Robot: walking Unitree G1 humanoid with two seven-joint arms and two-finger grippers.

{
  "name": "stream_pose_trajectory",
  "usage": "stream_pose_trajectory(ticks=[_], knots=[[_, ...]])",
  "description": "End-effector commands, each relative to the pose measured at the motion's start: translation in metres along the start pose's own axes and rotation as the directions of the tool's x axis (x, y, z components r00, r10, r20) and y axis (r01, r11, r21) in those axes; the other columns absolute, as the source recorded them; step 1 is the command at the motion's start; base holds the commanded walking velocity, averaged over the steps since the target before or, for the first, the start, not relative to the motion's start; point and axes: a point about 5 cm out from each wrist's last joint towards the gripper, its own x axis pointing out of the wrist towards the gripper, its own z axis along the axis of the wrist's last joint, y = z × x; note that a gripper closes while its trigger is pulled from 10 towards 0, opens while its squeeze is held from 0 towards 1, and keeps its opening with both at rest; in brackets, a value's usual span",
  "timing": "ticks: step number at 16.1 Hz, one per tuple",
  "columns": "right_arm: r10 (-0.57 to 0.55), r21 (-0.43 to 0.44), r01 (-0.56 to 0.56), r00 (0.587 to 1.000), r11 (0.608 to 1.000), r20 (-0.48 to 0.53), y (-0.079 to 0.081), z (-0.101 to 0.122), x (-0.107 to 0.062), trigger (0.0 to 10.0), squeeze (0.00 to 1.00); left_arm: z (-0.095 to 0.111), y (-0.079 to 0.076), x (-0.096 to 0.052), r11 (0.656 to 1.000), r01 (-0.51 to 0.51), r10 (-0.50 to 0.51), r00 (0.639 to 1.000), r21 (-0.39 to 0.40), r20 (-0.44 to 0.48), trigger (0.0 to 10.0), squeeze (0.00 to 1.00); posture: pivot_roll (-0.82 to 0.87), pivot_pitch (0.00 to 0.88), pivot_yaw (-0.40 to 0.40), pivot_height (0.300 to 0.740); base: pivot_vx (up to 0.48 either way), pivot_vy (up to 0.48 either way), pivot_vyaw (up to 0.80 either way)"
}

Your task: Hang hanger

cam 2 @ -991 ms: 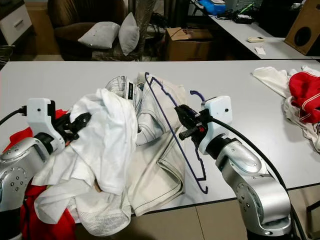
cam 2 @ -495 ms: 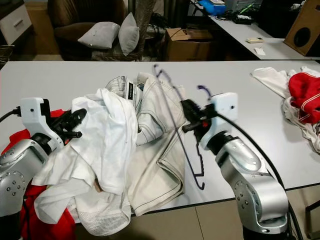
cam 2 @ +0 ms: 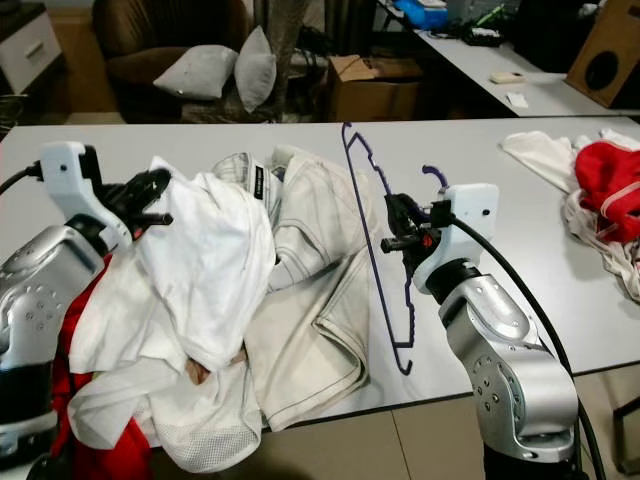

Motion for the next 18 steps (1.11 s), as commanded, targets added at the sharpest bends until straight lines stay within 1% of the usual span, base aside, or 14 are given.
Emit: stream_pose_trajectory(ticks=[1,2,4,6,7,8,9,10,11,12,13,16,17,18], knots=[[-0.010,-0.013,0.010,1.000,1.000,0.029,-0.003,0.005,0.001,10.0,0.00,0.010,0.000,0.012,1.000,0.005,-0.006,1.000,0.031,0.027,0.0,0.00,0.07,0.000,0.007,0.740,0.000,0.000,0.00],[-0.017,-0.016,0.017,0.999,1.000,0.033,-0.004,0.006,0.002,10.0,0.00,0.015,0.000,0.017,0.999,0.009,-0.010,0.999,0.041,0.040,0.0,0.00,0.07,0.000,0.007,0.740,0.000,0.000,0.00],[-0.065,-0.002,0.065,0.996,0.998,0.069,-0.013,0.014,0.008,10.0,0.00,0.054,0.000,0.047,0.989,0.024,-0.042,0.991,0.143,0.130,0.0,0.00,0.07,0.000,-0.014,0.740,0.000,0.000,0.00],[-0.101,0.000,0.101,0.989,0.995,0.113,-0.020,0.026,0.014,10.0,0.00,0.129,-0.027,0.064,0.945,0.125,-0.223,0.923,0.303,0.314,0.0,0.00,0.06,0.000,-0.017,0.740,0.000,0.000,0.00],[-0.127,-0.001,0.129,0.979,0.992,0.157,-0.025,0.036,0.016,10.0,0.00,0.186,-0.060,0.056,0.872,0.216,-0.417,0.798,0.440,0.435,0.0,0.00,0.06,0.000,-0.007,0.740,0.000,0.000,0.00],[-0.141,-0.001,0.144,0.973,0.990,0.183,-0.027,0.041,0.014,10.0,0.00,0.202,-0.078,0.048,0.815,0.267,-0.522,0.724,0.515,0.451,0.0,0.00,0.05,0.000,-0.001,0.740,0.000,0.000,0.00],[-0.176,0.017,0.176,0.956,0.984,0.234,-0.030,0.047,0.008,10.0,0.00,0.205,-0.105,0.035,0.681,0.381,-0.700,0.589,0.625,0.404,0.0,0.00,0.05,0.000,0.003,0.740,0.000,0.000,0.00],[-0.188,0.038,0.184,0.951,0.982,0.247,-0.028,0.046,0.004,10.0,0.00,0.178,-0.115,0.030,0.597,0.495,-0.780,0.543,0.631,0.313,0.0,0.00,0.05,0.000,0.000,0.740,0.000,0.000,0.00],[-0.186,0.046,0.180,0.958,0.983,0.219,-0.025,0.039,0.001,10.0,0.00,0.132,-0.107,0.039,0.565,0.516,-0.762,0.627,0.645,0.166,0.0,0.00,0.05,0.000,-0.010,0.740,0.000,0.000,0.00],[-0.182,0.045,0.177,0.962,0.983,0.205,-0.023,0.035,0.001,10.0,0.00,0.107,-0.100,0.042,0.550,0.518,-0.739,0.668,0.655,0.092,0.0,0.00,0.05,0.000,-0.013,0.740,0.000,0.000,0.00],[-0.170,0.043,0.165,0.969,0.985,0.181,-0.020,0.029,0.000,10.0,0.00,0.049,-0.086,0.037,0.525,0.573,-0.702,0.709,0.629,-0.059,0.0,0.00,0.05,0.000,-0.017,0.740,0.000,0.000,0.00],[-0.151,0.027,0.149,0.977,0.989,0.150,-0.018,0.025,0.000,10.0,0.00,-0.012,-0.070,0.013,0.549,0.628,-0.628,0.745,0.552,-0.224,0.0,0.00,0.05,0.000,-0.020,0.740,0.000,0.000,0.00],[-0.149,0.024,0.147,0.978,0.989,0.144,-0.017,0.024,0.000,10.0,0.00,-0.019,-0.067,0.008,0.562,0.625,-0.608,0.756,0.542,-0.241,0.0,0.00,0.05,0.000,-0.019,0.740,0.000,0.000,0.00],[-0.146,0.021,0.144,0.980,0.989,0.133,-0.018,0.022,-0.001,10.0,0.00,-0.012,-0.060,-0.001,0.625,0.581,-0.579,0.793,0.521,-0.188,0.0,0.00,0.06,0.000,-0.025,0.740,0.000,0.000,0.00]])
